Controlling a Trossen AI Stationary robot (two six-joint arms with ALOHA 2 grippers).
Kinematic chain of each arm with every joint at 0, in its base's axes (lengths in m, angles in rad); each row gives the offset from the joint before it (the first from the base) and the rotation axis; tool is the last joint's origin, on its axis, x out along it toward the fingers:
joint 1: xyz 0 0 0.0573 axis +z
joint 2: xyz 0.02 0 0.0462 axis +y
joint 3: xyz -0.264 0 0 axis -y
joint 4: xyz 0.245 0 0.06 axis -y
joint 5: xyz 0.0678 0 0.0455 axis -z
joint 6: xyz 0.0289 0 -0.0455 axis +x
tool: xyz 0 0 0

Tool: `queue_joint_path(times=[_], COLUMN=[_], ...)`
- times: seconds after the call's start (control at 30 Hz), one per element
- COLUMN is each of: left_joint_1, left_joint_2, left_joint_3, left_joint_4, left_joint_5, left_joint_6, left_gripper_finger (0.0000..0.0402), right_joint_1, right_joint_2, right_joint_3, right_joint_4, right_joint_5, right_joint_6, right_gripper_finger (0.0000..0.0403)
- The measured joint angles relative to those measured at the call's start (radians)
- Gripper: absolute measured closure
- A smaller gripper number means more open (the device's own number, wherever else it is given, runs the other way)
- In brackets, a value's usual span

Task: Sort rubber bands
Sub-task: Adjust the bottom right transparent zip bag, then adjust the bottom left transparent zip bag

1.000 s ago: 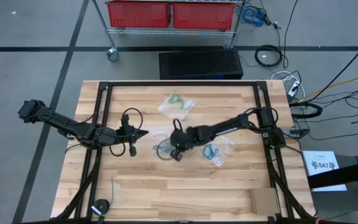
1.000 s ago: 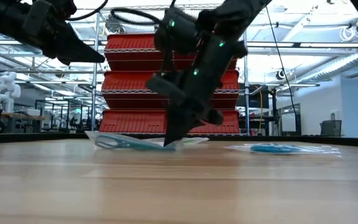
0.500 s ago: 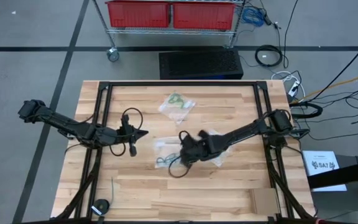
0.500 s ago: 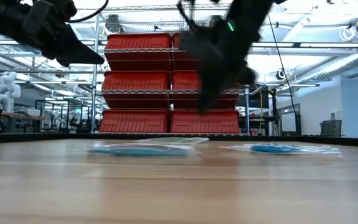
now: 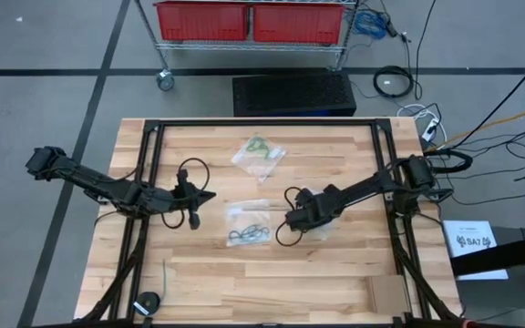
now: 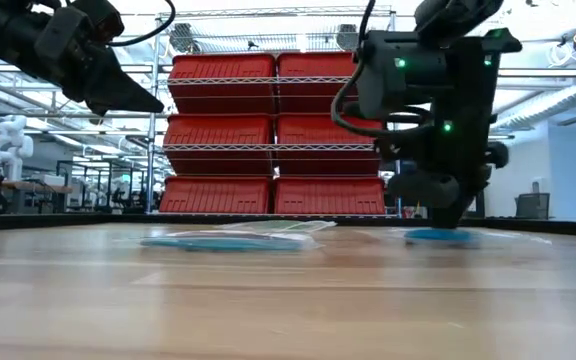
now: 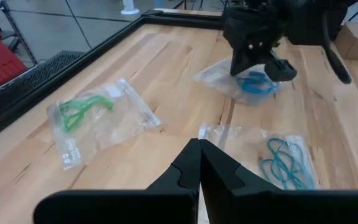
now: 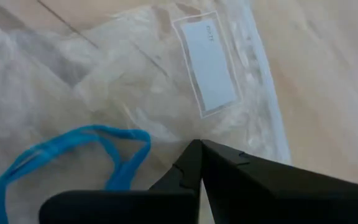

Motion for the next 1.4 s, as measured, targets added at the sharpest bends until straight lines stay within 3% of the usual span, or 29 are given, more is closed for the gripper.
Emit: queue_joint_path(times=[0.13,0.27,0.47,0.6,0.73,0.87,1.13,1.4], left_joint_1=[0.0,0.0,0.0,0.0,0.002,0.002,0.001,0.001], left_joint_2=[0.0,0.0,0.0,0.0,0.0,0.0,0.0,0.0], left_joint_3=[0.0,0.0,0.0,0.0,0.0,0.0,0.0,0.0], left_joint_4=[0.005,0.004,0.004,0.011,0.012,0.011,0.009,0.008], left_joint_5=[0.0,-0.001,-0.001,-0.003,-0.008,-0.009,-0.009,-0.009], left_joint_6=[0.015,0.019,0.019,0.015,-0.008,-0.016,-0.026,-0.026], left_gripper_finger=[0.0391,0.0391,0.0391,0.0391,0.0391,0.0391,0.0391,0.0391], right_joint_1=[-0.016,-0.044,-0.048,-0.043,-0.015,-0.013,-0.029,-0.046], right_joint_2=[-0.018,-0.073,-0.262,-0.333,-0.269,-0.152,0.022,0.037], right_joint_3=[-0.005,-0.01,-0.01,-0.007,-0.006,-0.006,0.043,0.049], right_joint_4=[0.012,0.026,0.061,0.338,0.648,0.789,0.793,0.641], right_joint_5=[0.102,0.062,0.069,-0.02,-0.037,-0.053,-0.053,-0.042], right_joint_6=[-0.278,-0.456,-0.384,-0.277,-0.319,-0.34,-0.338,-0.284], right_gripper_finger=[0.0403,0.0403,0.0402,0.0402,0.0402,0.0402,0.0403,0.0403])
